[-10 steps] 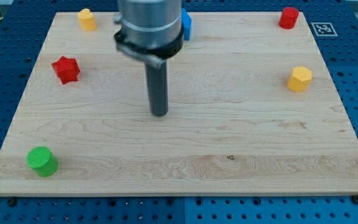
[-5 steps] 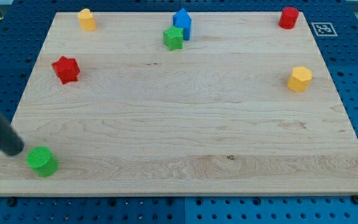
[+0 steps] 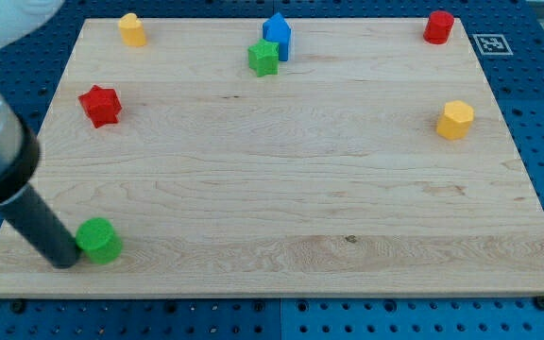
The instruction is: Push the green circle to the right and slightly up
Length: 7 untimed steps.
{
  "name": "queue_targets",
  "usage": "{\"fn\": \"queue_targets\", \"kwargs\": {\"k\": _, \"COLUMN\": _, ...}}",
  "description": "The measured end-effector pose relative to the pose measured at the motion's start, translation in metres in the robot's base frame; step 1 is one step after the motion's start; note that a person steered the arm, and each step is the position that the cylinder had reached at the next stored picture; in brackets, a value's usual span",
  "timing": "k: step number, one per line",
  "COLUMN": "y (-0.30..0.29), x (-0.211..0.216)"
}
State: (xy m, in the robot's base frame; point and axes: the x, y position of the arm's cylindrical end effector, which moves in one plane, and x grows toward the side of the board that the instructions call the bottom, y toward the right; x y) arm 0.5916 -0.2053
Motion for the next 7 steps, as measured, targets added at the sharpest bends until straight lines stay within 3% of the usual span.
{"fn": "queue_targets", "kwargs": {"k": 3, "y": 0.086, "x": 0.000}}
{"fn": "queue_targets", "kwargs": {"k": 7, "y": 0.080, "x": -0.003}}
